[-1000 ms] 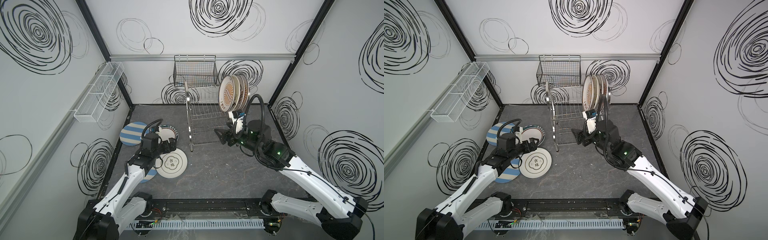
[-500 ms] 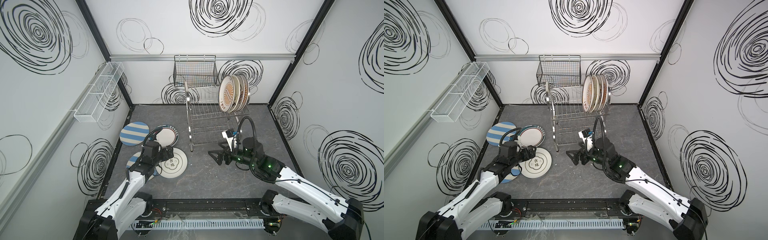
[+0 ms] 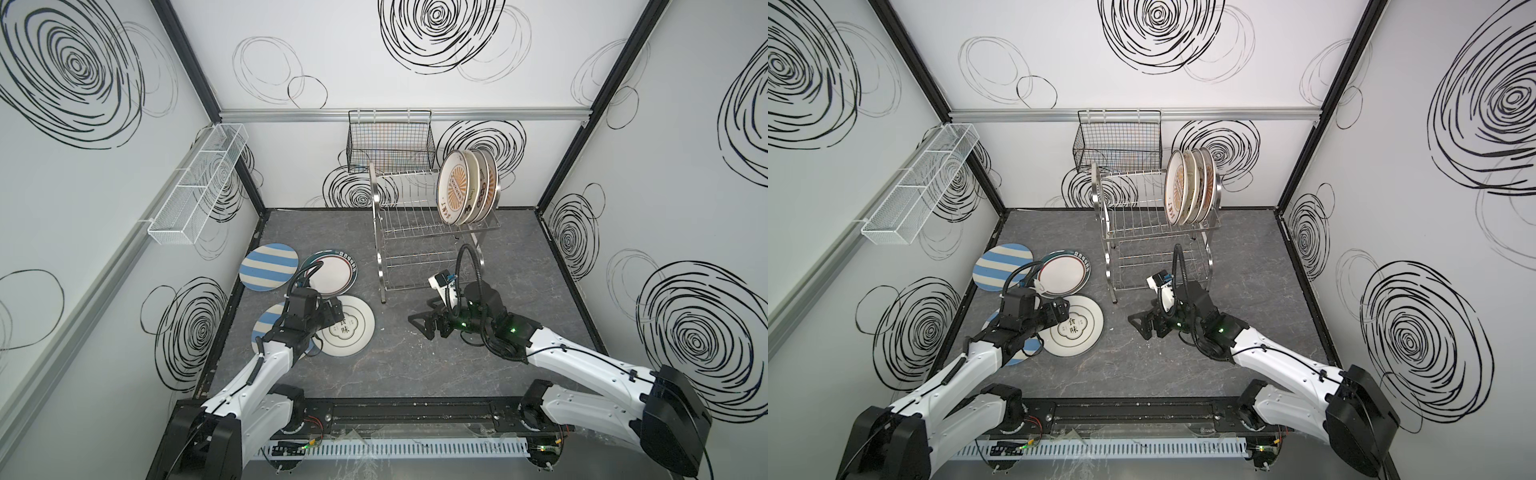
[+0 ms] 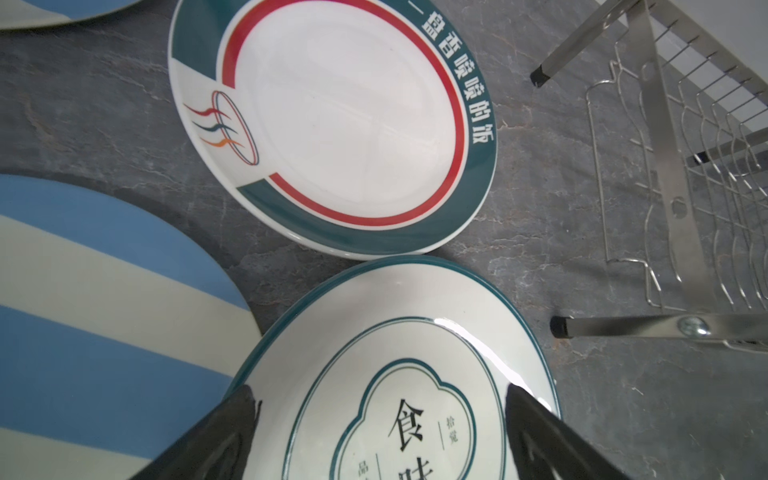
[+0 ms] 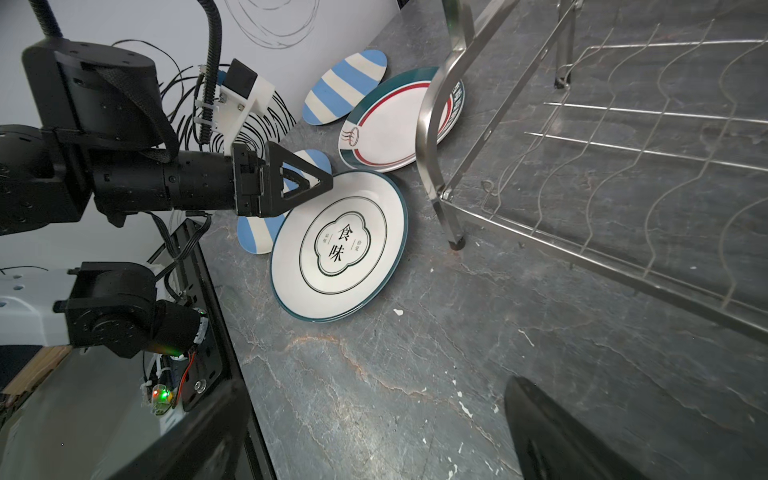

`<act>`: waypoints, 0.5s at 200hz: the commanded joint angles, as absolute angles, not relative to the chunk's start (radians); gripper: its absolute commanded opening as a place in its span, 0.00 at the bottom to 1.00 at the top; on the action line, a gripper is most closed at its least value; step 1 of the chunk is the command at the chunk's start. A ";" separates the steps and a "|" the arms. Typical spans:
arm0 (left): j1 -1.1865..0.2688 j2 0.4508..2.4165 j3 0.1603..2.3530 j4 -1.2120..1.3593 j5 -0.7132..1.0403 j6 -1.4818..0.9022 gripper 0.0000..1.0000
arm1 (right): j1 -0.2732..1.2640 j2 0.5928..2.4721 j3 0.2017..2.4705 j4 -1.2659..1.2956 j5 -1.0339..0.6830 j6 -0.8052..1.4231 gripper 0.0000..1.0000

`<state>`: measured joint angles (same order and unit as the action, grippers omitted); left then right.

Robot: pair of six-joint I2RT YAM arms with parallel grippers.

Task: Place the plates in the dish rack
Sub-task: 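Move the right gripper down toward the white cloud-emblem plate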

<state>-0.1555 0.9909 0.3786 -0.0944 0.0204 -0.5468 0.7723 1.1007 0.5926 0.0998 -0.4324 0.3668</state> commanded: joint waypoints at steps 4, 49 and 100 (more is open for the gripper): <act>-0.134 1.020 0.366 -0.029 -0.009 -0.541 0.96 | 0.776 1.151 0.639 0.146 -0.485 0.369 1.00; -0.130 1.055 0.354 0.001 0.036 -0.541 0.96 | 0.776 1.187 0.649 0.139 -0.507 0.367 1.00; -0.143 1.053 0.324 0.028 0.103 -0.551 0.96 | 0.772 1.155 0.594 0.198 -0.488 0.375 1.00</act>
<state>-0.1410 1.0481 0.3477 -0.0162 0.0673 -0.5468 0.7723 1.1812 0.6136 0.1402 -0.4915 0.3676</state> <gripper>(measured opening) 0.959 0.998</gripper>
